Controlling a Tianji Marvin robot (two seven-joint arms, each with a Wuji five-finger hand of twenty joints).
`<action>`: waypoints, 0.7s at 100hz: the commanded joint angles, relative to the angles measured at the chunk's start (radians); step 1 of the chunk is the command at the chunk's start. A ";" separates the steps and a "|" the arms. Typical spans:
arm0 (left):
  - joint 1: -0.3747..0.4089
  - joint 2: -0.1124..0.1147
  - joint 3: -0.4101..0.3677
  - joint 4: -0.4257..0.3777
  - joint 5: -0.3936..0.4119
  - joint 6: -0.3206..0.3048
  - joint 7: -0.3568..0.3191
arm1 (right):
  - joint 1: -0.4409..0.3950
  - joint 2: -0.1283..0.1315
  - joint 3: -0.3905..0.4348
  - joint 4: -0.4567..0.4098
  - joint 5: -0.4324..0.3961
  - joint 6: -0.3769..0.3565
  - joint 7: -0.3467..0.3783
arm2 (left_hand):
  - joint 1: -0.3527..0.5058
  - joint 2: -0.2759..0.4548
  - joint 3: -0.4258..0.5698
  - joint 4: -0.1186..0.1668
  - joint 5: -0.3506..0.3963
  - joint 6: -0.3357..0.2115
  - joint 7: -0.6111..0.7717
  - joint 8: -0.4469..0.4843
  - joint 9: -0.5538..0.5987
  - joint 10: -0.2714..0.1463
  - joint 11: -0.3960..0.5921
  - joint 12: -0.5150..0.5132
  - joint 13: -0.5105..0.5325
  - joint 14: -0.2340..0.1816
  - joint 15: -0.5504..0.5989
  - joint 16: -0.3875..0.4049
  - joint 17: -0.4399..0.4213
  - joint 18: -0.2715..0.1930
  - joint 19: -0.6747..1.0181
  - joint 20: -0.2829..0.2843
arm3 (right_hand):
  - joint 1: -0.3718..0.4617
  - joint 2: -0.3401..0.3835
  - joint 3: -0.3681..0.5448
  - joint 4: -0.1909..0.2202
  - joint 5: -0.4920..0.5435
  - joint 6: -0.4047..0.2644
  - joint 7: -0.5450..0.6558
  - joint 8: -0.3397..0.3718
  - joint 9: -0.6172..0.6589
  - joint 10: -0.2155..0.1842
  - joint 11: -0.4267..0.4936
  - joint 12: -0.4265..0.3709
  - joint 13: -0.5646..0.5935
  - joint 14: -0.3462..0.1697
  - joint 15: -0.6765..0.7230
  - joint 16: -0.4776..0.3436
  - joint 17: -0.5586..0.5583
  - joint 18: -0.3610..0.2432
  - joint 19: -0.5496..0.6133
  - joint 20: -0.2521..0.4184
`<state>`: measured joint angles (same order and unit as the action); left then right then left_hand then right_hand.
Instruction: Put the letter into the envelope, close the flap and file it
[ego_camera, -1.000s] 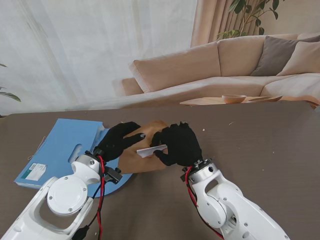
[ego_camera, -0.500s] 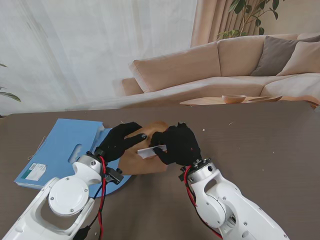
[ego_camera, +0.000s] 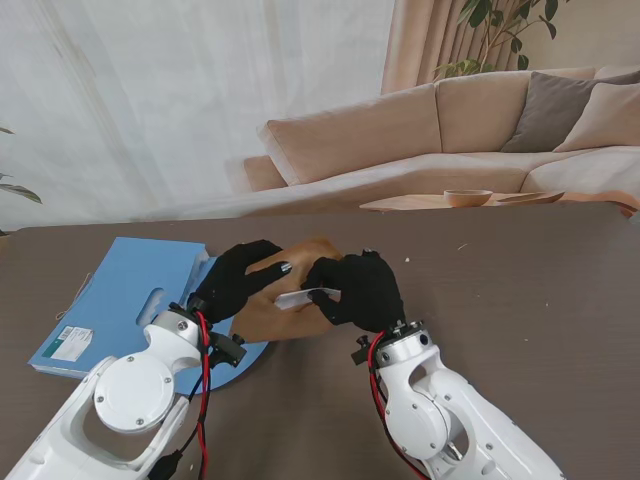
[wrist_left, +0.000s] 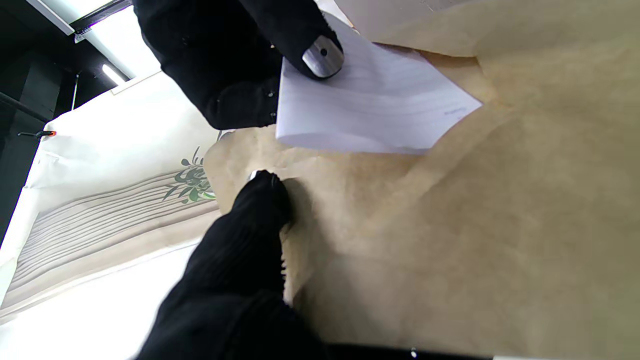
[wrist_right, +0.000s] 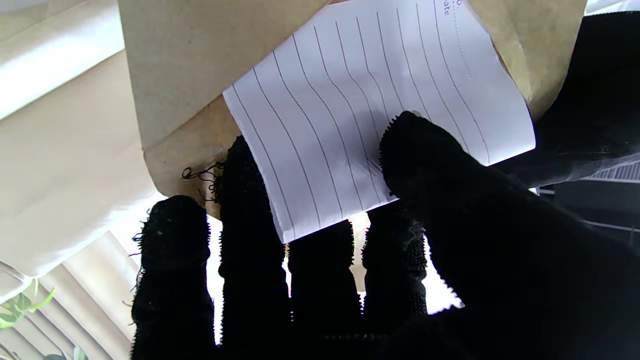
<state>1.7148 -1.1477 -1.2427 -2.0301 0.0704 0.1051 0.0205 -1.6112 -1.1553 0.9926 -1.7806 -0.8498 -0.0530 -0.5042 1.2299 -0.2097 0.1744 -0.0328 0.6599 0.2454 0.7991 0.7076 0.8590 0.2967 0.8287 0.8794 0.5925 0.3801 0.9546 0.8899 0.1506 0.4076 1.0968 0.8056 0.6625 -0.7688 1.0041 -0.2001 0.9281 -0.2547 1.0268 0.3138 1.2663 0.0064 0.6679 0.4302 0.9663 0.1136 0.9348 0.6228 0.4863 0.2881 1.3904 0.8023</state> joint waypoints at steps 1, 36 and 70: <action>0.004 -0.007 -0.001 -0.007 -0.008 -0.005 -0.019 | 0.002 -0.007 -0.006 0.005 0.002 0.001 0.024 | 0.061 0.044 0.046 -0.015 -0.046 -0.029 0.052 0.025 -0.016 -0.031 0.015 0.015 -0.001 -0.008 0.013 0.025 0.000 0.003 0.018 -0.002 | 0.040 0.017 0.027 -0.021 -0.001 0.013 0.024 0.020 0.046 0.004 -0.006 -0.008 0.021 -0.020 -0.004 -0.016 -0.002 0.008 0.030 -0.009; 0.008 -0.006 -0.006 -0.013 -0.025 0.004 -0.029 | 0.044 -0.009 -0.039 0.043 -0.009 0.002 0.014 | 0.061 0.045 0.048 -0.017 -0.048 -0.028 0.055 0.027 -0.017 -0.031 0.013 0.025 -0.001 -0.009 0.012 0.027 -0.001 0.002 0.017 -0.001 | 0.029 0.015 0.021 -0.017 -0.006 0.034 0.002 0.004 0.042 0.003 -0.009 -0.024 0.012 -0.009 -0.005 -0.016 -0.014 0.013 0.036 -0.007; 0.003 -0.006 -0.007 -0.008 -0.011 0.016 -0.027 | 0.028 0.013 -0.035 0.004 -0.105 0.022 0.027 | 0.061 0.047 0.047 -0.016 -0.049 -0.027 0.052 0.027 -0.018 -0.031 0.008 0.029 -0.003 -0.007 0.009 0.028 -0.001 0.002 0.016 0.000 | -0.052 -0.032 -0.035 0.018 -0.103 0.009 -0.062 -0.049 -0.223 -0.012 0.023 0.071 -0.174 0.002 -0.020 0.012 -0.123 -0.017 0.015 0.021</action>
<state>1.7145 -1.1477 -1.2514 -2.0311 0.0574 0.1140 0.0085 -1.5741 -1.1443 0.9615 -1.7624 -0.9460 -0.0346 -0.4895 1.2299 -0.2097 0.1845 -0.0350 0.6262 0.2562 0.8119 0.7194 0.8482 0.2960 0.8287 0.8829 0.5925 0.3805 0.9546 0.8910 0.1506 0.4082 1.0968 0.8056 0.6179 -0.7825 0.9752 -0.1997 0.8507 -0.2314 0.9673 0.2662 1.0926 0.0116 0.6691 0.4795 0.8346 0.1137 0.9125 0.6233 0.3808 0.2890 1.4025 0.8042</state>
